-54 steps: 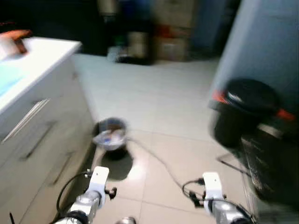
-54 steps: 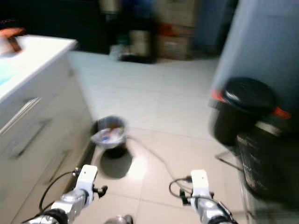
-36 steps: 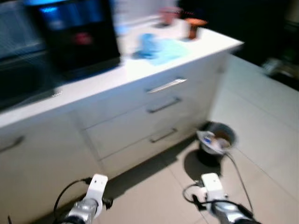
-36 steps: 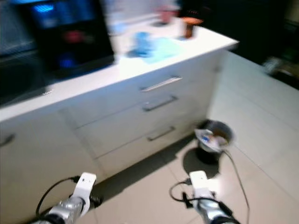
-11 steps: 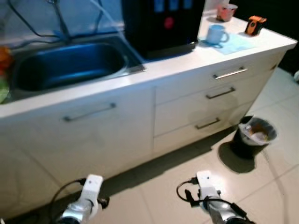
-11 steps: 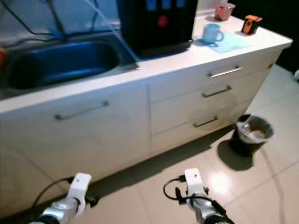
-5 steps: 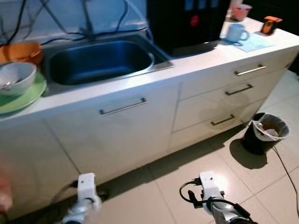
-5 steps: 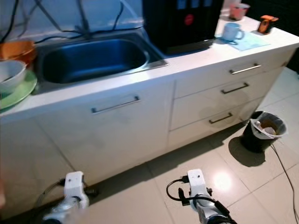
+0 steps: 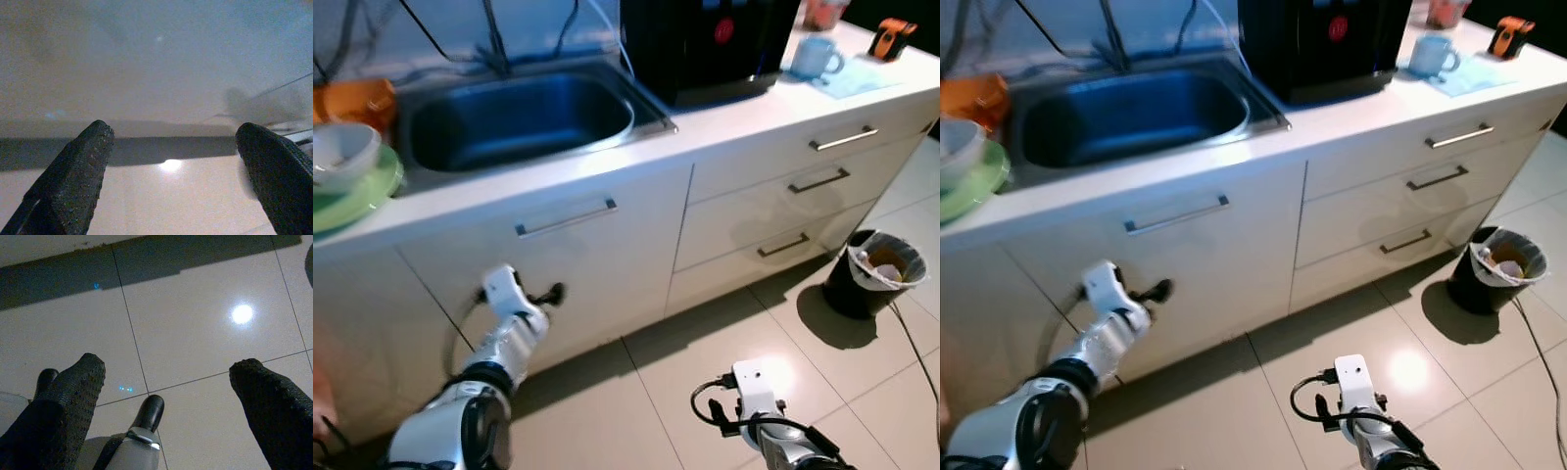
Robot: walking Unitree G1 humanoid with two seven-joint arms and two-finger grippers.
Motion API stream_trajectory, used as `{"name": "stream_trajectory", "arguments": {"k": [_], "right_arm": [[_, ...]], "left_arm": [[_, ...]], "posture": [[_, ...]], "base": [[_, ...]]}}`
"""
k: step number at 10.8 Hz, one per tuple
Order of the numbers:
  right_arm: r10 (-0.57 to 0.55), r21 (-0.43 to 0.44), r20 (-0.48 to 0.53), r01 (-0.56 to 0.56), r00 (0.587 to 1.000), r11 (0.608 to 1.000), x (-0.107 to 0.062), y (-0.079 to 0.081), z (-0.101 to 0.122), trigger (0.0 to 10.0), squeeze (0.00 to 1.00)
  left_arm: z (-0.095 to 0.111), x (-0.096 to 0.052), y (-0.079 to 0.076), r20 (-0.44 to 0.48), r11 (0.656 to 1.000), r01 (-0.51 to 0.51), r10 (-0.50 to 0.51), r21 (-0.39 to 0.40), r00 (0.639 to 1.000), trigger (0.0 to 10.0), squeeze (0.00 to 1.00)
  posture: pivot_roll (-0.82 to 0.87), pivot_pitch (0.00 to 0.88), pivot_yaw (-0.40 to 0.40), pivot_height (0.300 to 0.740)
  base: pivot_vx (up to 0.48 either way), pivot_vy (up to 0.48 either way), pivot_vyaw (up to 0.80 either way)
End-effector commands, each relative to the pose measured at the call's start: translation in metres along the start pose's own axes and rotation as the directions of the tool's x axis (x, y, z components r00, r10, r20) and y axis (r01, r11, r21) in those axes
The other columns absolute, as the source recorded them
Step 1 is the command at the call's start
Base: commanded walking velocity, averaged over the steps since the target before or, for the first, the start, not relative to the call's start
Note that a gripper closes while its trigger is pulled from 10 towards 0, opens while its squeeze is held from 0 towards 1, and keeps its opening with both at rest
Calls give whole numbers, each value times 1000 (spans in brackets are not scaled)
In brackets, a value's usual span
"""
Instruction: Kitchen organization
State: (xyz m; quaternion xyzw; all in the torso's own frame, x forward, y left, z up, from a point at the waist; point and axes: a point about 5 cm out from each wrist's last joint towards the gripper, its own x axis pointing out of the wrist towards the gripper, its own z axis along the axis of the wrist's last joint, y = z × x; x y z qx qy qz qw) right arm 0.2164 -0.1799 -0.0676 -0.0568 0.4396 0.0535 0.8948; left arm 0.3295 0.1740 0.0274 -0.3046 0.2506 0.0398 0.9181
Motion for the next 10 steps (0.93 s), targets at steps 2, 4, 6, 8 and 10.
{"name": "stream_trajectory", "arguments": {"k": [2, 4, 6, 8, 10], "right_arm": [[5, -9, -8, -5, 1000, 1000, 0, 2, -1, 10000, 0], [4, 13, -2, -4, 1000, 1000, 0, 3, -1, 10000, 0], [12, -1, -12, -12, 1000, 1000, 0, 4, -2, 10000, 0], [13, -5, -12, -13, 1000, 1000, 0, 5, -2, 10000, 0], [16, 1, -15, -16, 1000, 1000, 0, 6, -4, 10000, 0]], "left_arm": [[25, 6, -28, 50, 990, 113, -109, -81, 993, 10000, 0], [47, 9, -78, 121, 887, 343, -321, -309, 939, 10000, 0], [61, 7, -106, 161, 817, 451, -422, -358, 892, 10000, 0], [59, 7, -108, 142, 817, 455, -434, -355, 890, 10000, 0], [50, 8, -101, 63, 880, 371, -370, -296, 927, 10000, 0]], "posture": [[51, 5, 48, 740], [58, 21, 53, 740], [61, 30, 53, 740], [59, 38, 59, 740], [62, 46, 60, 740]], "base": [[0, 0, 0], [0, 0, 0], [0, 0, 0], [0, 0, 0], [0, 0, 0]]}}
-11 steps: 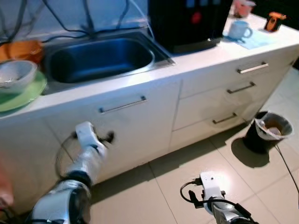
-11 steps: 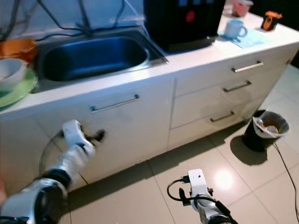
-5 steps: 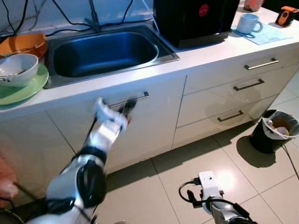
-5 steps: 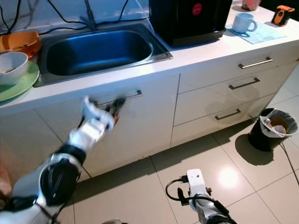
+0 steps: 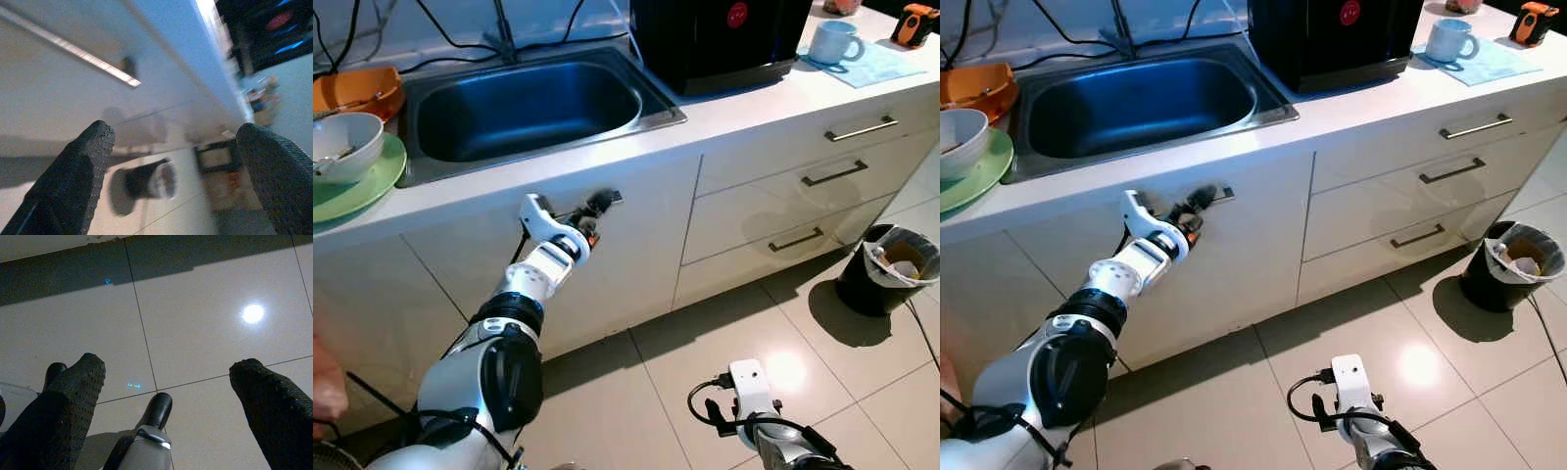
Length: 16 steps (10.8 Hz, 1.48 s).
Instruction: Kitchen organization
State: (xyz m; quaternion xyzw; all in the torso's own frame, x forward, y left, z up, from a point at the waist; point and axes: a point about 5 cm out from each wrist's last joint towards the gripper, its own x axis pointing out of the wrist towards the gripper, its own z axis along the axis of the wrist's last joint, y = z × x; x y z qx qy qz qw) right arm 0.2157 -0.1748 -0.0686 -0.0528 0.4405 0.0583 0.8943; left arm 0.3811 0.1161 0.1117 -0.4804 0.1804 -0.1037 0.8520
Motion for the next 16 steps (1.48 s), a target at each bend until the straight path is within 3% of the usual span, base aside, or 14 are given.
{"name": "stream_trajectory", "arguments": {"k": [1, 2, 3, 4, 7, 8, 9, 10, 11, 12, 13, 14, 16], "right_arm": [[4, 0, -19, -4, 1000, 1000, -1, 1, -5, 10000, 0], [4, -3, -19, -4, 1000, 1000, -1, 1, -6, 10000, 0], [5, -4, -20, -5, 1000, 1000, -1, 1, -6, 10000, 0], [6, -1, -20, -6, 1000, 1000, -1, 2, -6, 10000, 0], [7, 3, -19, -7, 1000, 1000, -1, 2, -6, 10000, 0], [7, 3, -18, -7, 1000, 1000, -1, 3, -6, 10000, 0], [5, 2, -17, -5, 1000, 1000, 0, 3, -6, 10000, 0], [4, 3, -17, -4, 1000, 1000, 0, 3, -5, 10000, 0], [2, 5, -17, -2, 1000, 1000, 0, 3, -5, 10000, 0], [2, 8, -17, -2, 1000, 1000, 0, 2, -5, 10000, 0], [2, 7, -17, -2, 1000, 1000, 0, 3, -5, 10000, 0], [3, 1, -15, -3, 1000, 1000, 0, 3, -4, 10000, 0], [2, -4, -16, -3, 1000, 1000, 0, 3, -4, 10000, 0]], "left_arm": [[-6, -1, 5, -32, 999, -39, 40, 38, 999, 10000, 0], [-9, -1, 5, -40, 998, -40, 41, 40, 998, 10000, 0], [-12, -1, 12, -48, 979, -150, 158, 141, 986, 10000, 0], [-14, -2, 14, -67, 964, -173, 190, 203, 979, 10000, 0], [-17, -1, 11, -95, 976, -130, 148, 175, 984, 10000, 0], [-28, -2, 10, -177, 984, -77, 106, 161, 978, 10000, 0], [-63, -10, 15, -401, 966, 71, 36, 250, 916, 10000, 0], [-81, -19, 20, -514, 955, 154, -2, 253, 858, 10000, 0], [-89, -27, 24, -568, 956, 190, -31, 223, 822, 10000, 0], [-75, -27, 25, -535, 948, 202, -40, 248, 844, 10000, 0], [-72, -28, 24, -548, 921, 260, -62, 290, 834, 10000, 0], [-80, -37, 27, -654, 850, 348, -6, 395, 757, 10000, 0], [-84, -43, 37, -687, 824, 321, 111, 468, 718, 10000, 0]], "posture": [[59, 47, 62, 740], [57, 46, 63, 740], [57, 46, 65, 740], [57, 47, 67, 740], [58, 44, 69, 740], [57, 42, 69, 740], [55, 40, 70, 740], [55, 40, 70, 740], [56, 39, 73, 740], [62, 37, 70, 740], [63, 36, 71, 740], [62, 35, 72, 740], [62, 33, 73, 740]], "base": [[0, 0, 0], [0, 0, 0], [0, 0, 0], [0, 0, 0], [0, 0, 0], [0, 0, 0], [0, 0, 0], [0, 0, 0], [0, 0, 0], [0, 0, 0], [0, 0, 0], [0, 0, 0], [0, 0, 0]]}}
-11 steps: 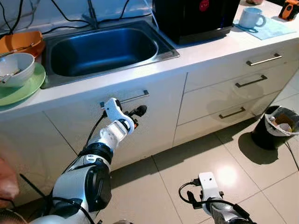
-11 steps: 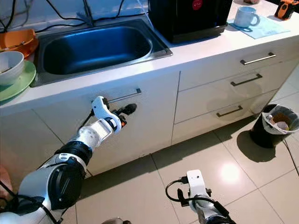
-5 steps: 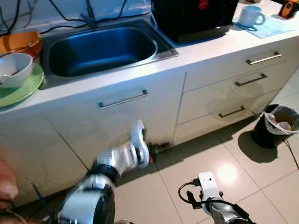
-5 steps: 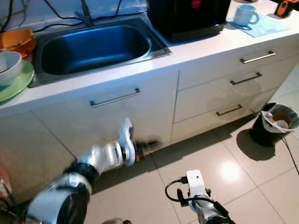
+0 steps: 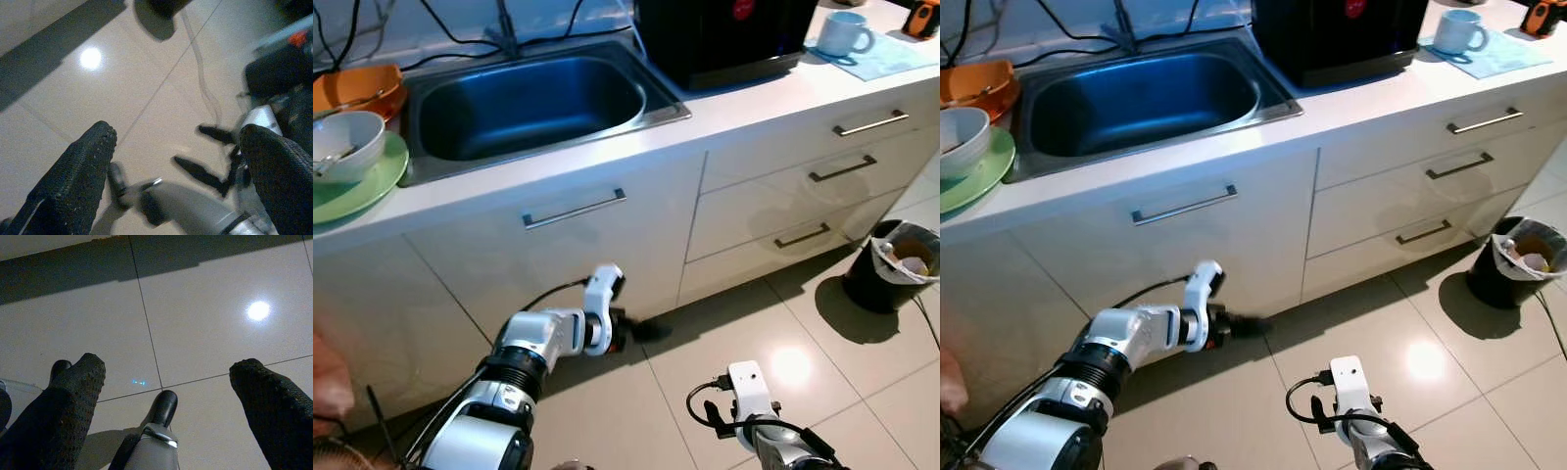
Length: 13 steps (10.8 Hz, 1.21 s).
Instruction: Kitchen organization
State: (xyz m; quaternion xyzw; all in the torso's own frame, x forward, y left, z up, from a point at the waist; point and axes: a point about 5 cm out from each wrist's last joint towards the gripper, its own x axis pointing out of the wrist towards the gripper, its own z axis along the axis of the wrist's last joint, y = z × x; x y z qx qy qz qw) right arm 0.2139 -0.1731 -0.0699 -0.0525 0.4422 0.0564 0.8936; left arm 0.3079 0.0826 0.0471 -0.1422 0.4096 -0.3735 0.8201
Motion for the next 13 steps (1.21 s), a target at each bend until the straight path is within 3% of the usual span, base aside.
{"name": "stream_trajectory", "arguments": {"k": [1, 2, 3, 4, 6, 7, 8, 9, 10, 12, 13], "right_arm": [[6, -6, -12, -6, 1000, 1000, 0, 2, -3, 10000, 0], [7, -7, -10, -7, 1000, 1000, 0, 2, -3, 10000, 0], [8, -1, 2, -8, 1000, 1000, 0, 3, -2, 10000, 0], [23, 32, 50, -25, 998, 999, -1, 4, 0, 10000, 0], [57, 58, 132, -65, 990, 996, -2, 5, 5, 10000, 0], [85, 53, 241, -101, 967, 993, -1, 9, 33, 10000, 0], [138, 12, 431, -159, 892, 987, -5, 16, 90, 10000, 0], [177, -44, 538, -182, 824, 982, -13, 18, 112, 10000, 0], [195, -78, 619, -187, 761, 979, -25, 22, 130, 10000, 0], [195, -87, 689, -187, 698, 979, -36, 20, 142, 10000, 0], [217, -102, 716, -207, 663, 973, -49, 19, 151, 10000, 0]], "left_arm": [[-8, -3, 15, 24, 997, -81, 81, -10, 996, 10000, 0], [-5, -10, 31, 136, 971, -236, 230, 33, 964, 10000, 0], [-2, -15, 39, 212, 953, -302, 298, -13, 931, 10000, 0], [5, -28, 52, 302, 911, -408, 408, -67, 862, 10000, 0], [4, -45, 66, 376, 845, -528, 520, -92, 767, 10000, 0], [3, -55, 71, 429, 798, -589, 579, -125, 693, 10000, 0], [4, -68, 74, 488, 755, -645, 609, -116, 626, 10000, 0], [4, -77, 74, 534, 732, -675, 610, -94, 586, 10000, 0], [0, -82, 75, 527, 721, -686, 624, -102, 577, 10000, 0], [2, -88, 66, 585, 694, -714, 619, -94, 525, 10000, 0], [6, -92, 58, 604, 664, -744, 622, -70, 499, 10000, 0]], "posture": [[60, 34, 77, 740], [58, 35, 79, 740], [57, 35, 79, 740], [56, 38, 77, 740], [59, 41, 73, 740], [60, 44, 75, 740], [60, 46, 78, 740], [57, 48, 79, 740], [50, 46, 78, 740], [43, 45, 76, 740], [40, 46, 75, 740]], "base": [[0, 0, 0], [0, 0, 0], [0, 0, 0], [0, 0, 0], [0, 0, 0], [0, 0, 0], [0, 0, 0], [0, 0, 0], [0, 0, 0], [0, 0, 0], [0, 0, 0]]}}
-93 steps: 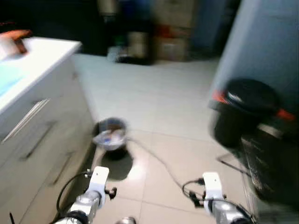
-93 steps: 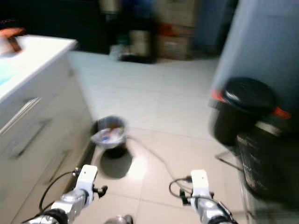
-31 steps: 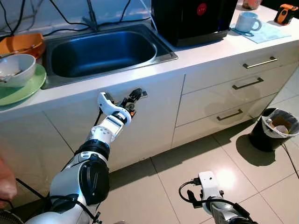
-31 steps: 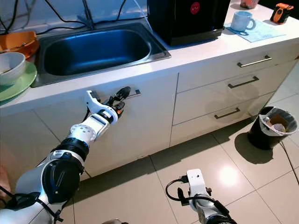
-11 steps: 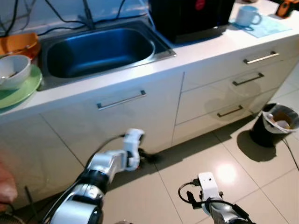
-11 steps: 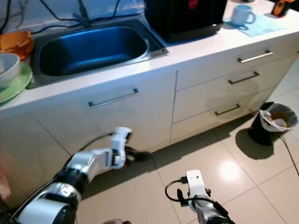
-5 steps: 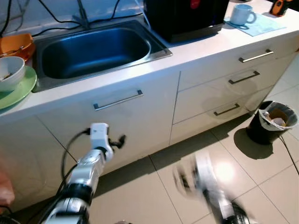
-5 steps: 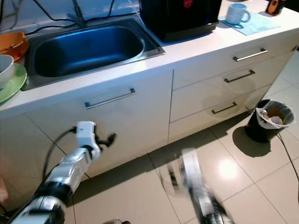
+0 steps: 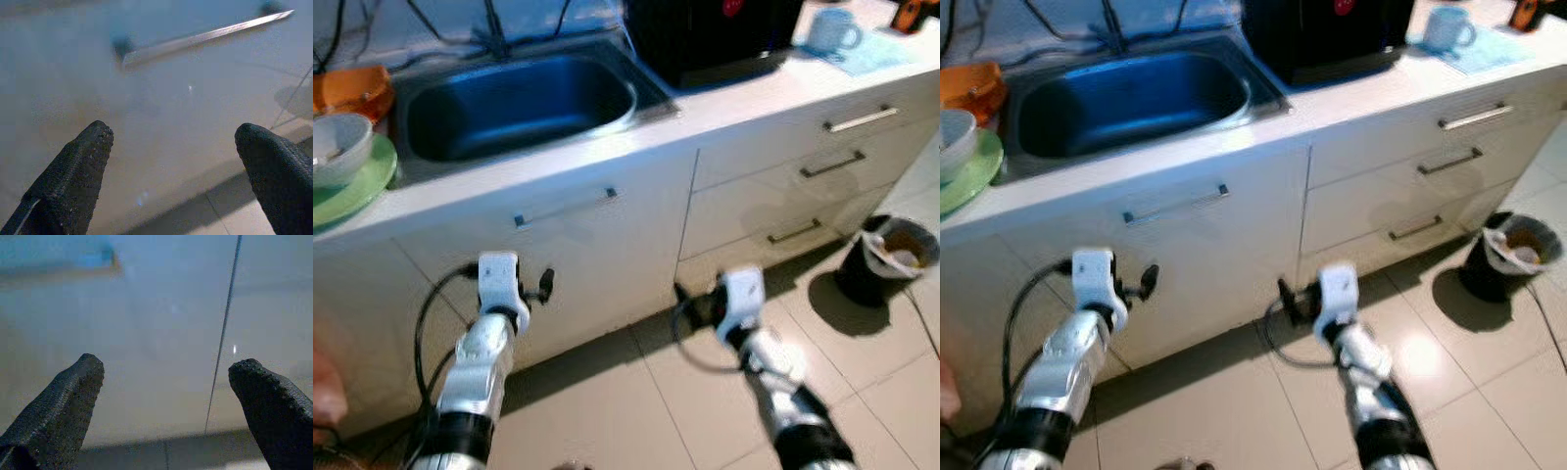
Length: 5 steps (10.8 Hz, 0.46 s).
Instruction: Kitchen organization
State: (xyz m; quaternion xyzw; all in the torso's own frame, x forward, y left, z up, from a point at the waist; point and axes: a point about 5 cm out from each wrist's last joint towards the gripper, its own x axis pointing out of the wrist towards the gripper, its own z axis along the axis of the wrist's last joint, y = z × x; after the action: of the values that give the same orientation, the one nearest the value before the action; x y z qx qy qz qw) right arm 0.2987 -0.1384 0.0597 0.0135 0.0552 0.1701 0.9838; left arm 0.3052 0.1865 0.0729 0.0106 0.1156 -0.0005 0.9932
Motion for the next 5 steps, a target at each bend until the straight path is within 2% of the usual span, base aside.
{"name": "stream_trajectory", "arguments": {"k": [1, 3, 4, 5], "right_arm": [[14, -2, 29, -14, 999, 1000, 0, 1, 11, 10000, 0], [-42, -68, 132, 51, 990, 996, -4, -12, 45, 10000, 0], [-50, -35, 156, 56, 986, 998, -4, -13, 57, 10000, 0], [-163, -9, 179, 167, 970, 986, -4, -19, 67, 10000, 0]], "left_arm": [[7, -2, 0, 19, 999, -10, 9, 50, 1000, 10000, 0], [34, -12, 0, 131, 994, -36, 22, 99, 991, 10000, 0], [44, -17, -1, 178, 992, -59, 38, 114, 983, 10000, 0], [51, -21, -4, 215, 995, -49, 28, 90, 976, 10000, 0]], "posture": [[37, 45, 74, 740], [32, 44, 85, 740], [32, 41, 90, 740], [18, 35, 110, 740]], "base": [[0, 0, 0], [0, 0, 0], [0, 0, 0], [0, 0, 0]]}}
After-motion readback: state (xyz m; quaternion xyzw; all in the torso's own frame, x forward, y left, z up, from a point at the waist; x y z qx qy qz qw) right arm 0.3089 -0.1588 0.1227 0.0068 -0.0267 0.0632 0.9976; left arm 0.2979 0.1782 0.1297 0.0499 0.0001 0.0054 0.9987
